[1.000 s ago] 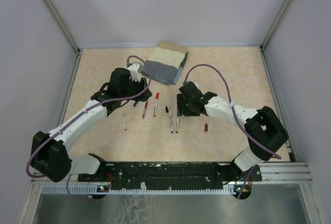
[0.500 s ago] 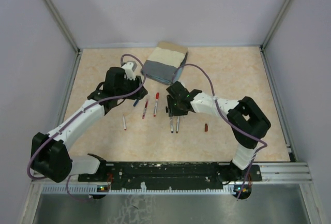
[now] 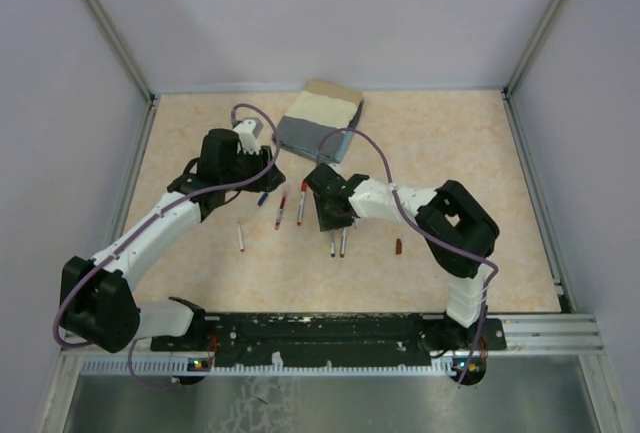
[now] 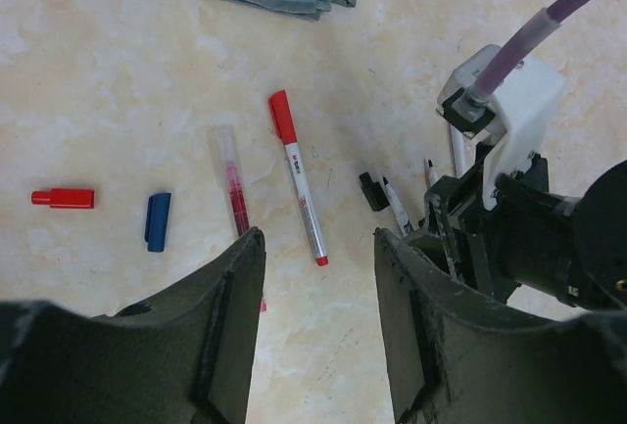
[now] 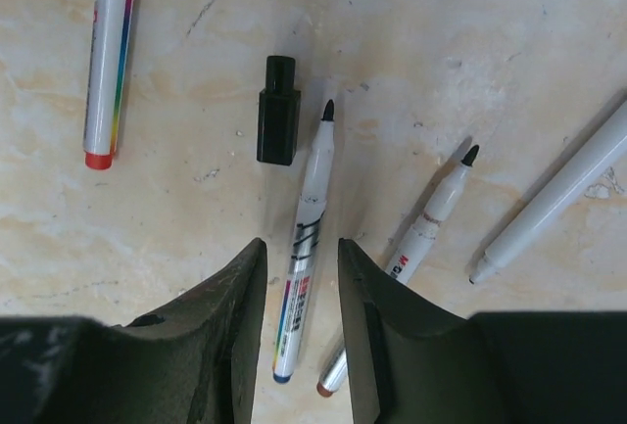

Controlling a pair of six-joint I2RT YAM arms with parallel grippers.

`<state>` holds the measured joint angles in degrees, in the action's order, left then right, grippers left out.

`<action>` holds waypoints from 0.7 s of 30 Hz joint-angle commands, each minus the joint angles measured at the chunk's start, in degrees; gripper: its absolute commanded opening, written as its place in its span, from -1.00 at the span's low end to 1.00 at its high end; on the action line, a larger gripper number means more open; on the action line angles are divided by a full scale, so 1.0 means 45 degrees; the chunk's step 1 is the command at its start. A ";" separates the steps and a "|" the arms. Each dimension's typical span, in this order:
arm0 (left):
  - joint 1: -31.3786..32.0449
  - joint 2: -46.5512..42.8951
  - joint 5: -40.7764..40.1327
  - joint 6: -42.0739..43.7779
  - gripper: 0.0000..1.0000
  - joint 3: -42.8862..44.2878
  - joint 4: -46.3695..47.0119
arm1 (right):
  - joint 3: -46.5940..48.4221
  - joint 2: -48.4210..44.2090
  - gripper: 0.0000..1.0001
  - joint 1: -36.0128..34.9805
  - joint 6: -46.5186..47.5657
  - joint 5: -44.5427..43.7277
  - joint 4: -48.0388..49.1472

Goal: Insert the pens into the pen caps
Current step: Pick up the pen from the center of the board.

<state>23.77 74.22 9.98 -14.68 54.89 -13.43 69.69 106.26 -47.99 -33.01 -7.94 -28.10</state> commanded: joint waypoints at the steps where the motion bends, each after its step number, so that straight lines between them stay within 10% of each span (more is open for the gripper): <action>1: -0.0132 -0.0300 0.0363 -0.0039 0.08 -0.0128 0.0426 | 0.1000 0.0583 -0.32 -0.0430 0.0223 -0.1205 -0.0768; 21: -0.0300 -0.0552 0.0600 0.0189 0.09 -0.0250 0.0541 | 0.0900 0.0359 -1.00 -0.0686 -0.0419 -0.1324 -0.0756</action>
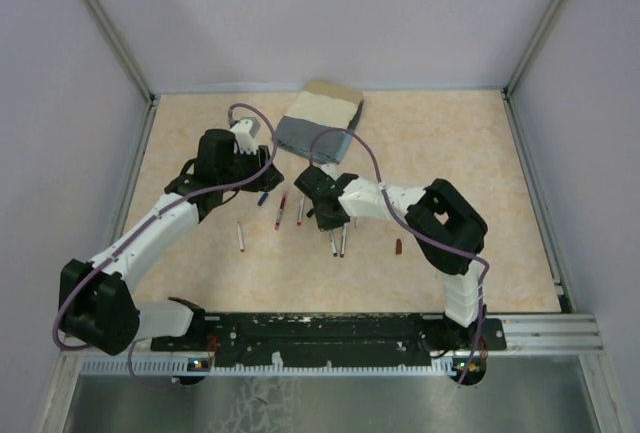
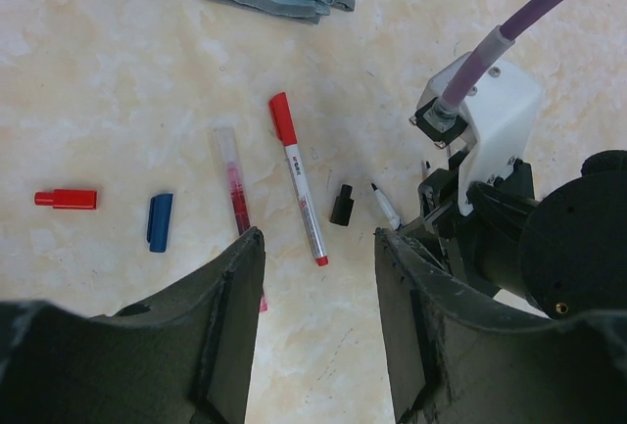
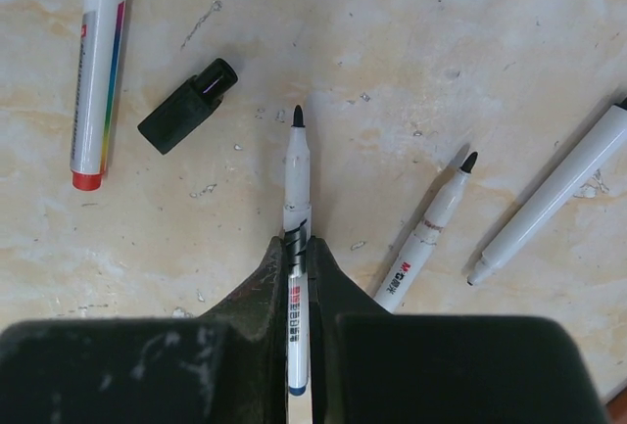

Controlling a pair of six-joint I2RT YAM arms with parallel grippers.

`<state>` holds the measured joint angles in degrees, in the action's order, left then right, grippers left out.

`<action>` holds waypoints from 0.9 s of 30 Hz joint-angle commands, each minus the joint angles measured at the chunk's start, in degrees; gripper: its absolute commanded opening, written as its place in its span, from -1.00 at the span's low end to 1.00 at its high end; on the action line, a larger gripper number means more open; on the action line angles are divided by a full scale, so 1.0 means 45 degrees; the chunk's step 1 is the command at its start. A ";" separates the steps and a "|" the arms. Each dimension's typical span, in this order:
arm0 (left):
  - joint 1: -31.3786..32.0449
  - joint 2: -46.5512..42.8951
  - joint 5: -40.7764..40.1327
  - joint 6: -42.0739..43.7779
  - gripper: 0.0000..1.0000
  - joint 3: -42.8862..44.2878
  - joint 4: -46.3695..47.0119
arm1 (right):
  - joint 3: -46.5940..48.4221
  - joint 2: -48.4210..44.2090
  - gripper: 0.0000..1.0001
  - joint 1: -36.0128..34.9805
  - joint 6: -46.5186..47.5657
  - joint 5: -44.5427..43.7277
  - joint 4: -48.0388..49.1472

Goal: Insert the pens into the pen caps
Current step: Pick up the pen from the center of the board.

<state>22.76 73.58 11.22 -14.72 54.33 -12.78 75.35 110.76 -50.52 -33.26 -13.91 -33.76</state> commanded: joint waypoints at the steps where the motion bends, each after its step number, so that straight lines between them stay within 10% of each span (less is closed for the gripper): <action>1: -0.0090 -0.0431 0.0407 0.0280 0.10 -0.0130 0.0417 | -0.0431 -0.0909 -1.00 -0.0094 -0.0435 -0.0014 0.0650; 27: 0.1729 -0.0716 0.4503 -0.2027 0.41 -0.1539 0.4856 | -0.7754 -0.9326 -1.00 0.2765 -0.5448 0.3802 1.1520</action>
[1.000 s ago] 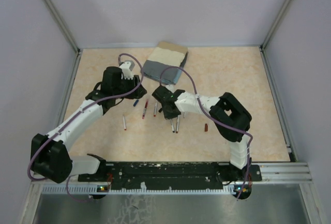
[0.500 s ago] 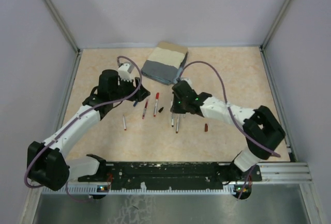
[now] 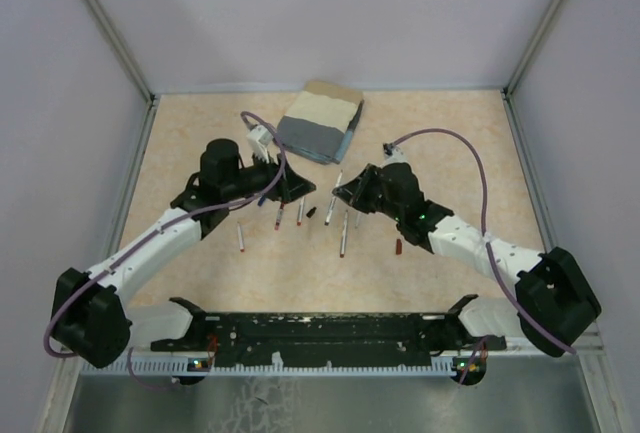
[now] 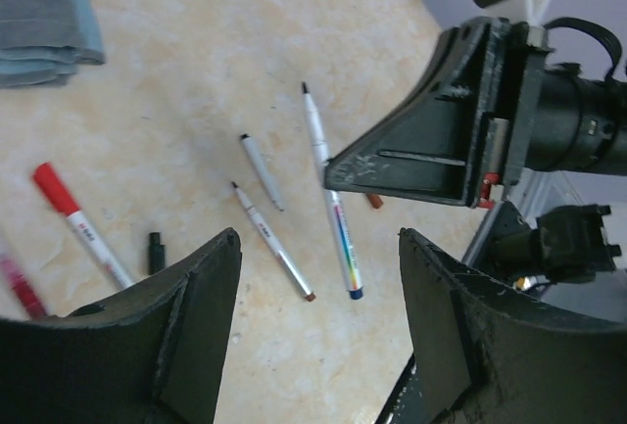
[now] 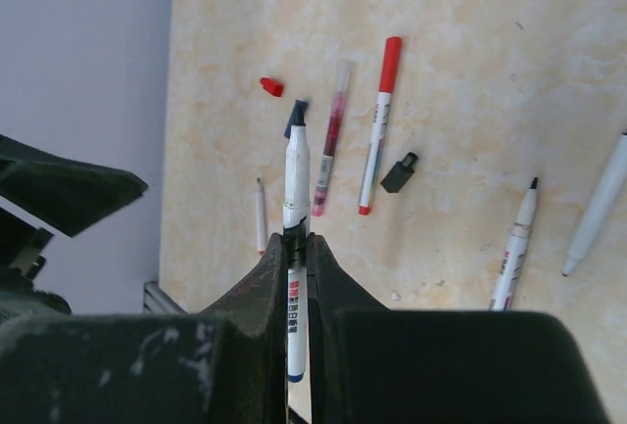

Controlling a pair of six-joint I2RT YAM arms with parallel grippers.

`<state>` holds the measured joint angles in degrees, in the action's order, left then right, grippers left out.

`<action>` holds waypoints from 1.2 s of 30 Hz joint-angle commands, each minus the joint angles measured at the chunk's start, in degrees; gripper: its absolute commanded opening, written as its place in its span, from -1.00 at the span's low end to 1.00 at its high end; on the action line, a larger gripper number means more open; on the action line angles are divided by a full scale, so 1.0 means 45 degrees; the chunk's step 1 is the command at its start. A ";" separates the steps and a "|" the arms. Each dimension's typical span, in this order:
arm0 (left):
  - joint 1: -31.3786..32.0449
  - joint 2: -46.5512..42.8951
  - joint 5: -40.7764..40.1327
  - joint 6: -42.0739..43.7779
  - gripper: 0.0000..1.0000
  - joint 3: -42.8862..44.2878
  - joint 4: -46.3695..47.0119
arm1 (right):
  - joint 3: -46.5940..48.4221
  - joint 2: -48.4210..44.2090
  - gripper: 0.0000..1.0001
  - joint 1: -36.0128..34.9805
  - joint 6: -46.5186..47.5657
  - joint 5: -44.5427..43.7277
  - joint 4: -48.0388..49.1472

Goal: Insert the pens into the pen caps
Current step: Pick up the pen from the center of the board.

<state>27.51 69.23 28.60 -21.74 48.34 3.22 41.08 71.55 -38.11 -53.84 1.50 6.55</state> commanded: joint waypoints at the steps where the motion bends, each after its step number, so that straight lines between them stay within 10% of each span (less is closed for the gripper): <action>1: 0.0873 0.0368 0.0584 -0.0490 0.40 -0.0214 0.1372 | -0.0188 -0.0625 -1.00 0.0020 -0.0931 0.0462 0.2744; 13: 0.1865 0.1369 0.0252 -0.0333 0.24 0.0032 0.1582 | -0.0379 -0.0672 -1.00 0.0031 -0.1282 0.1519 0.4254; 31: 0.1915 0.2119 0.0265 -0.0437 -0.93 0.0845 0.1783 | -0.0477 -0.1315 -1.00 0.0025 0.0041 0.2083 0.3617; 36: 0.1896 0.2118 -0.0105 -0.0198 -1.00 0.0984 0.1459 | -0.0281 -0.1737 -0.60 0.0031 0.0807 0.1634 0.2784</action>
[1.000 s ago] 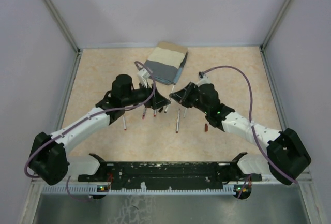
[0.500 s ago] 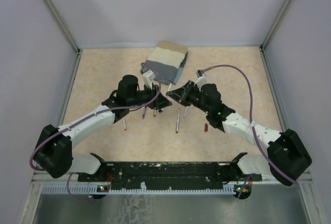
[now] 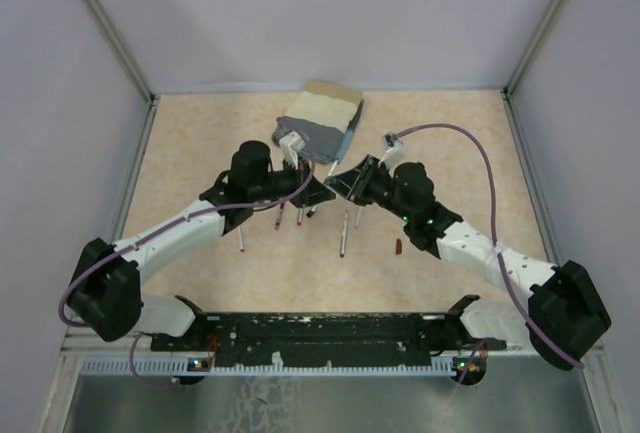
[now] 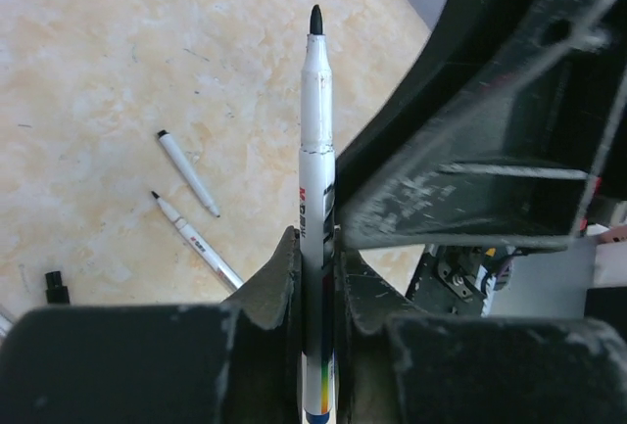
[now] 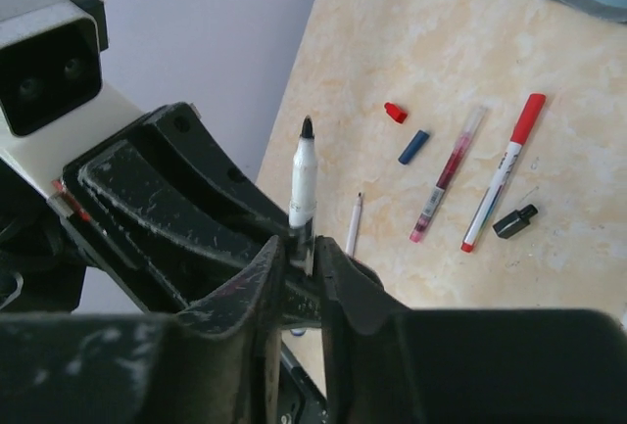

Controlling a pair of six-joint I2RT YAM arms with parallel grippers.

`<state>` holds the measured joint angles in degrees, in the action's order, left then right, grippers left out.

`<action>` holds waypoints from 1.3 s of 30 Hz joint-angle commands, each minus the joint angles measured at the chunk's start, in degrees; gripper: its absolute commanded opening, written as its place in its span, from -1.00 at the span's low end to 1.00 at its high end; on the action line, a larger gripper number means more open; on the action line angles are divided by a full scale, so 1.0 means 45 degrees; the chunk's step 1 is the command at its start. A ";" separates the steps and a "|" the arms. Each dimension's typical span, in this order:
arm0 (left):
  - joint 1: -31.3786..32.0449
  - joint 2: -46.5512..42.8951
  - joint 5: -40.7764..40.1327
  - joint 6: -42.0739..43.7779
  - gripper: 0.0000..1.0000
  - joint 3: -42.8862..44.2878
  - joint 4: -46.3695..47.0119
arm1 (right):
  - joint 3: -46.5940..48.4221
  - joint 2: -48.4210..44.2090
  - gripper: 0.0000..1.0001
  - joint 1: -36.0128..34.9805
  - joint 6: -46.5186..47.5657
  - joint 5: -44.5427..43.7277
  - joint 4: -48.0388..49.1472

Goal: Insert the pens into the pen caps
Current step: Pick up the pen from the center of the board, then move the pen cap to the center of the board.

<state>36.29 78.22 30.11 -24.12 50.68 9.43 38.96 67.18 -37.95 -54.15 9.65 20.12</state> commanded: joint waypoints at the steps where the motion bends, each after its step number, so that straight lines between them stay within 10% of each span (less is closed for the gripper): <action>1: -0.0062 0.0107 -0.0563 0.0408 -1.00 0.0502 0.0002 | 0.0256 -0.0868 -0.52 -0.0006 0.1168 -0.0268 -0.0440; 13: -0.1355 -0.0876 -0.2026 0.1199 -1.00 0.0478 -0.1942 | 0.1457 -0.1106 -0.20 -0.0003 0.2987 -0.2639 -0.3634; 22: -0.3034 -0.3762 -0.4933 0.1748 -1.00 -0.0114 -0.4174 | 0.5423 0.3016 -0.29 -0.1611 0.3036 -0.4486 -0.6000; 39: -0.6054 -0.6345 -0.4722 0.1753 -1.00 -0.1558 -0.5879 | 1.3681 1.1560 -0.22 -0.3342 0.2375 -0.5733 -0.9423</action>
<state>9.21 52.18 10.37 -17.04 44.97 -15.49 91.35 114.48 -51.33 -43.29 -12.12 -17.69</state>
